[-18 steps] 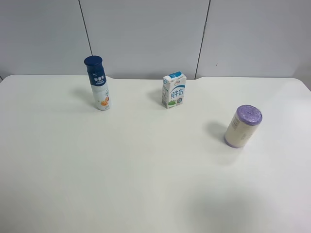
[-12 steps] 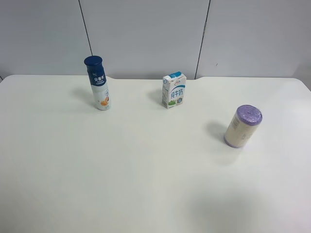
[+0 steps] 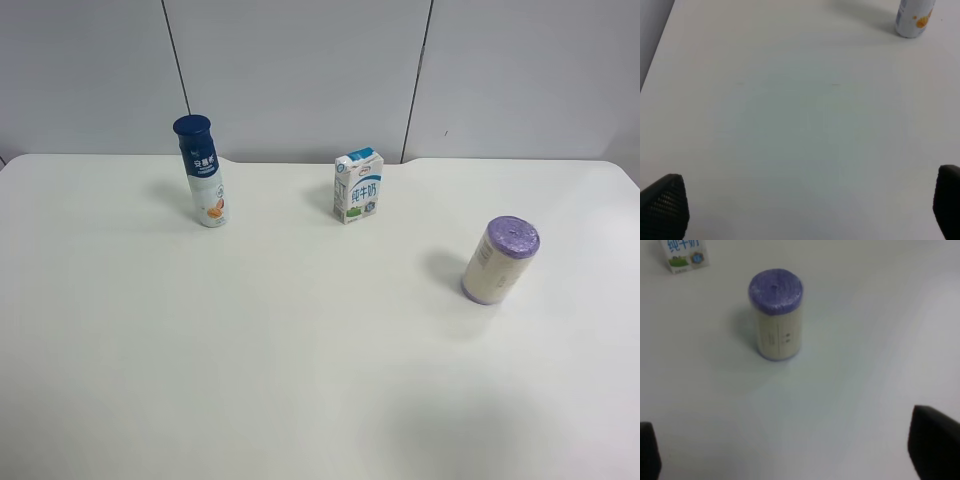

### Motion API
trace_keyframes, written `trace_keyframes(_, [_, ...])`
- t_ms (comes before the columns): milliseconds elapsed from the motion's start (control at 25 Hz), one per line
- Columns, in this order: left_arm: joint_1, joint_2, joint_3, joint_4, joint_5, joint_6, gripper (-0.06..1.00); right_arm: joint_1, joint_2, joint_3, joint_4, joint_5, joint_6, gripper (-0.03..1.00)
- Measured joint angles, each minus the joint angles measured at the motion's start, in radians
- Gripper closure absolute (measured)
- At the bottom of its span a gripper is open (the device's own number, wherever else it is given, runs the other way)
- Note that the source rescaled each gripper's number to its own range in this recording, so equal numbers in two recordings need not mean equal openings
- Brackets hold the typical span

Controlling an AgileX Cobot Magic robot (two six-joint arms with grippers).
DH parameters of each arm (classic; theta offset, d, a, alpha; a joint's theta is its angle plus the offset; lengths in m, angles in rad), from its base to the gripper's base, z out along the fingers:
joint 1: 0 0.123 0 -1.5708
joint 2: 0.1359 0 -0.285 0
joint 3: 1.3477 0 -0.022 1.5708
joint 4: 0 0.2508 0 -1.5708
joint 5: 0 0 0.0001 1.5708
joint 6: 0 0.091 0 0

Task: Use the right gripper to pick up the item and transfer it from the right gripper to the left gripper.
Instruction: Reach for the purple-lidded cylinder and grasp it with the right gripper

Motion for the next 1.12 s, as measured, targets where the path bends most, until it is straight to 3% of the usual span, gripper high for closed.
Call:
trace_keyframes(600, [0.0,0.0,0.0,0.0,0.0,0.0,-0.06,0.0,0.028,-0.031,-0.002,0.012,0.007,-0.03])
trace_keyframes(1120, [0.0,0.0,0.0,0.0,0.0,0.0,-0.06,0.0,0.69,-0.411,-0.045,0.014,0.068,-0.03])
